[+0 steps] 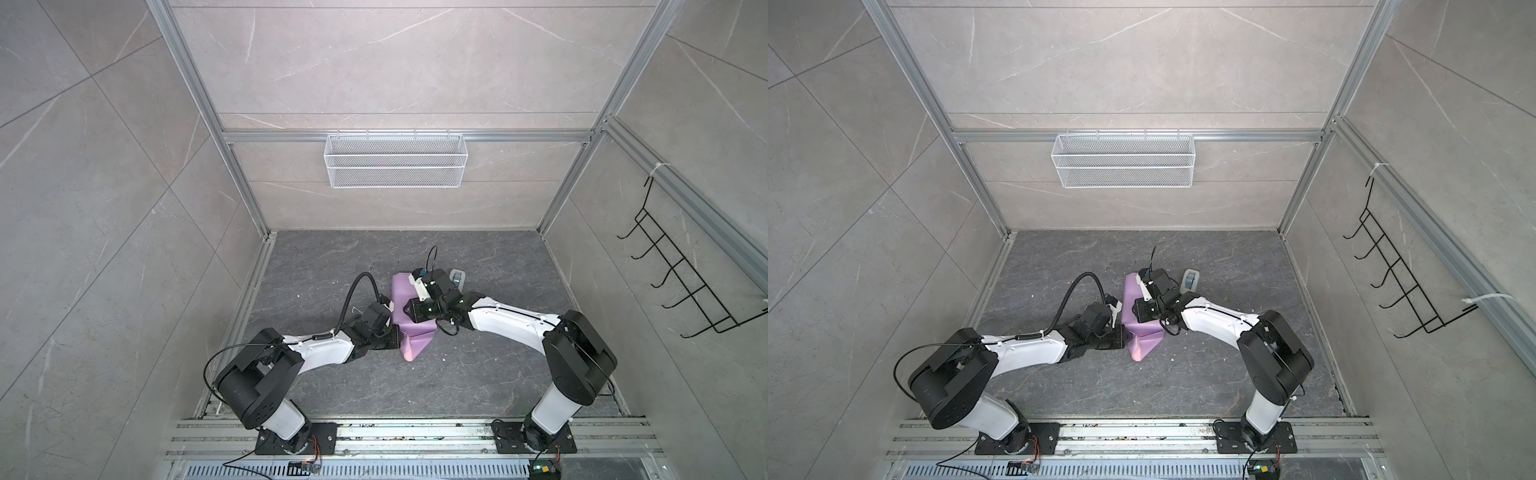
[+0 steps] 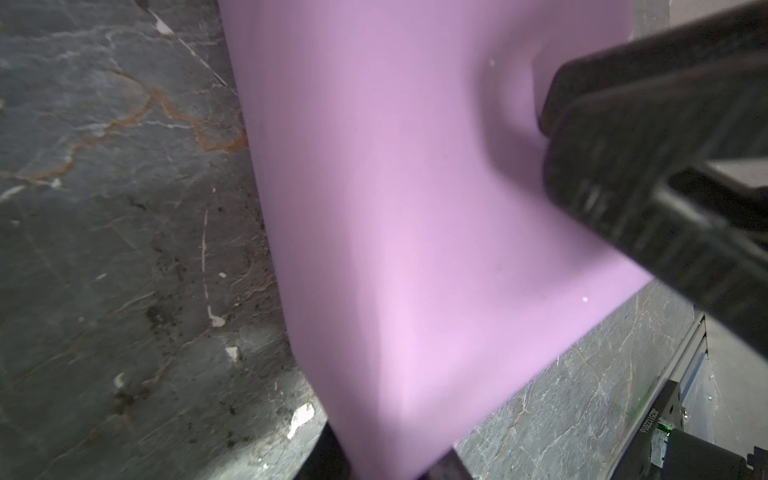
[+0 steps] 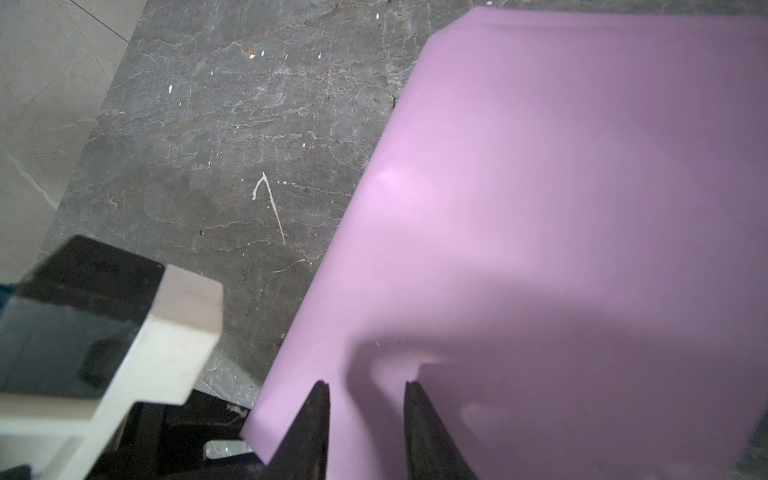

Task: Wrap the gift box in paper

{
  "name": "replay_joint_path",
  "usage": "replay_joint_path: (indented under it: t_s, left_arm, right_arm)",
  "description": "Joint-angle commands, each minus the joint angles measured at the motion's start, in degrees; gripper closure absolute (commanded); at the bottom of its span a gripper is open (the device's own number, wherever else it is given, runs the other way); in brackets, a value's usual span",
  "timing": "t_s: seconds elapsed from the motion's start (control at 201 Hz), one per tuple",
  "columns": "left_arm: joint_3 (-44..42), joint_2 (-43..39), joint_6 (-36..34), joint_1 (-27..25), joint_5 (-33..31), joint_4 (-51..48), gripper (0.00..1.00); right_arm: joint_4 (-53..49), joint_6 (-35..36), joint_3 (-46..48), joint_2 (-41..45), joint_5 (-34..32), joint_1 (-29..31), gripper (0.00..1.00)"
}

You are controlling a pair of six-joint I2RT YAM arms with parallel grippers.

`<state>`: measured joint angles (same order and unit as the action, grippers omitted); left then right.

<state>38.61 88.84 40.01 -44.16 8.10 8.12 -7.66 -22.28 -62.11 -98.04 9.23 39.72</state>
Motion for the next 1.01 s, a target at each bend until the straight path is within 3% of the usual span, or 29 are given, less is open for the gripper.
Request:
replay_joint_path:
  t_s: [0.0,1.001]
  left_arm:
    - [2.22,1.22,0.71,-0.47,-1.68,2.86,0.79]
    - [4.04,6.20,1.23,-1.71,-3.98,6.36,0.67]
  right_arm:
    - [-2.18,-0.91,1.97,-0.72,0.17,0.01,0.67]
    - [-1.21,-1.57,3.58,-0.35,0.55,0.05,0.68]
